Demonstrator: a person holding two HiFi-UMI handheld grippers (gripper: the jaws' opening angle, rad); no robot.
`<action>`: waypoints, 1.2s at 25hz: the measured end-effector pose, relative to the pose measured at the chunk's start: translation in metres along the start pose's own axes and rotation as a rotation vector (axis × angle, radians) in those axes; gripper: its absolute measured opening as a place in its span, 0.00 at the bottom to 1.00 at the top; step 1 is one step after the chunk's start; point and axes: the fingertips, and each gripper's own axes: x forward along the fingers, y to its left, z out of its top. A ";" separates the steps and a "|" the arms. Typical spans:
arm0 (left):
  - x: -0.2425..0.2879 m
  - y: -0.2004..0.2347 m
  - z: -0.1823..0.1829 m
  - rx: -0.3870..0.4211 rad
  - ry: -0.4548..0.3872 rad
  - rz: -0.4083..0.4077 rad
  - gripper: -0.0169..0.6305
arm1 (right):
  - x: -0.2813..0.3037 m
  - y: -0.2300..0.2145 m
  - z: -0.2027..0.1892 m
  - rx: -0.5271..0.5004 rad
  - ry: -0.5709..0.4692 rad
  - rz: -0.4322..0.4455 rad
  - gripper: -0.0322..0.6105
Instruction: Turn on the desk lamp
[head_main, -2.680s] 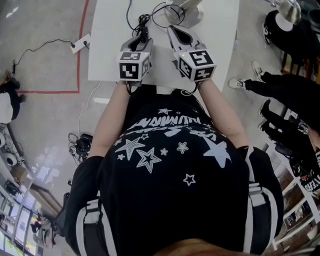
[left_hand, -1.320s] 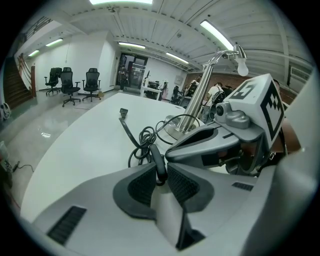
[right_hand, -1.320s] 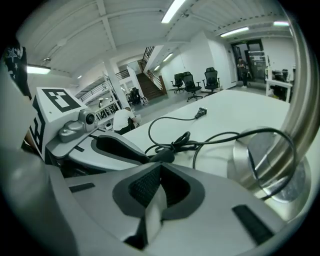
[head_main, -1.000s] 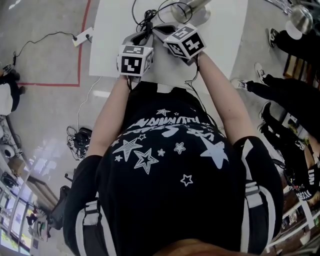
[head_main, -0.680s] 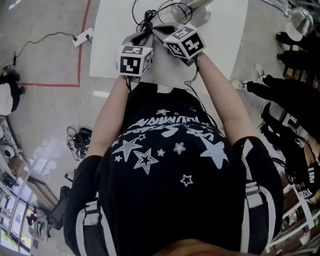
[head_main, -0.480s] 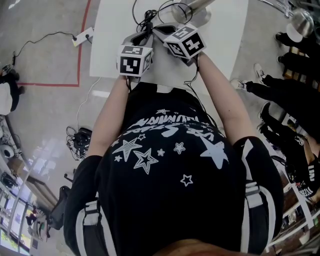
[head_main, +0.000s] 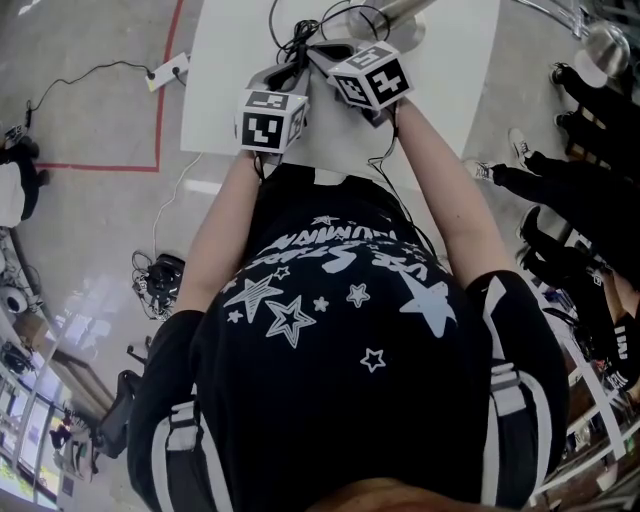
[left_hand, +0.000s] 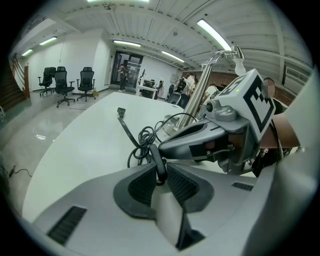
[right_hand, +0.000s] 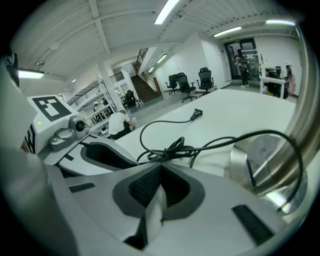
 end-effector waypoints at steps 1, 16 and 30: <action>0.001 0.001 0.000 0.000 -0.003 0.000 0.15 | 0.001 0.000 0.000 -0.003 0.000 0.001 0.06; -0.020 0.003 0.007 0.006 -0.073 0.073 0.15 | -0.029 0.005 -0.007 -0.036 -0.042 -0.005 0.06; -0.059 -0.074 0.012 -0.008 -0.211 0.146 0.15 | -0.113 0.023 -0.044 -0.084 -0.120 0.036 0.06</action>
